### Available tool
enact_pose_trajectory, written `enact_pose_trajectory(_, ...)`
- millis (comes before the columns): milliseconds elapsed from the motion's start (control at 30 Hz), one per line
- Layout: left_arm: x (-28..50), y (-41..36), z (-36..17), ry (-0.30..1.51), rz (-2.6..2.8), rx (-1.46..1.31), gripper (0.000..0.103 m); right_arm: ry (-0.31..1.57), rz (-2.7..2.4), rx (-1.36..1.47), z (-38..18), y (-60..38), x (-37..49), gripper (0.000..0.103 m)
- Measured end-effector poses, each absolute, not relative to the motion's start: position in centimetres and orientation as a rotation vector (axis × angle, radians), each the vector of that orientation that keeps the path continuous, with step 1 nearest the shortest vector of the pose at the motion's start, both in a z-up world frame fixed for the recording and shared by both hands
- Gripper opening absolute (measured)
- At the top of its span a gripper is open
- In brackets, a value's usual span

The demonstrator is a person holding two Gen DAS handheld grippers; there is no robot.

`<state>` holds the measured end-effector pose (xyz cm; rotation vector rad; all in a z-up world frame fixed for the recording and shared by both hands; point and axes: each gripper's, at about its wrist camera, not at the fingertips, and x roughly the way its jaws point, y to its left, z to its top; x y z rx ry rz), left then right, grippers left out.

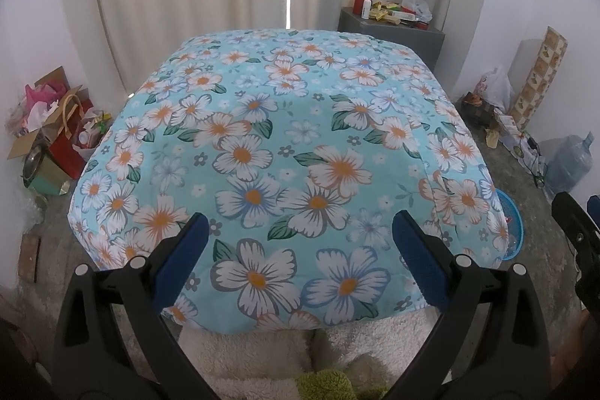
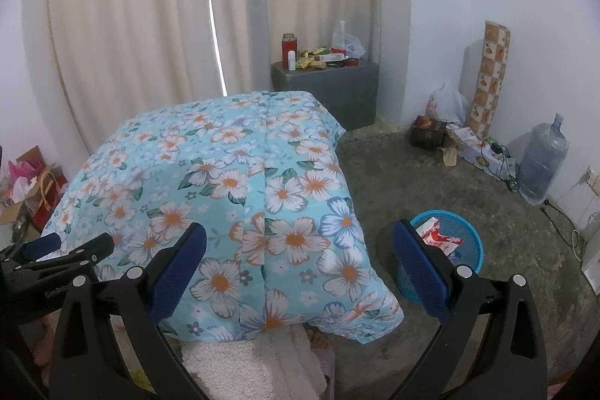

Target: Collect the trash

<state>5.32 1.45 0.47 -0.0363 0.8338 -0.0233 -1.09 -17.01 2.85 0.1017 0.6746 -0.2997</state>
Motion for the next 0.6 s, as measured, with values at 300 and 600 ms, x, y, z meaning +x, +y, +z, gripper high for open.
enact_pose_trajectory(300,5.32,1.46,0.51,0.835,-0.024,-0.036,0.094,0.674,-0.299,0.104,2.90,-17.16,-1.12,0.096)
enact_pose_trajectory(600,5.38,1.46,0.51,0.835,-0.023,-0.033,0.094,0.676,-0.302,0.105,2.88,-17.17,-1.19,0.096)
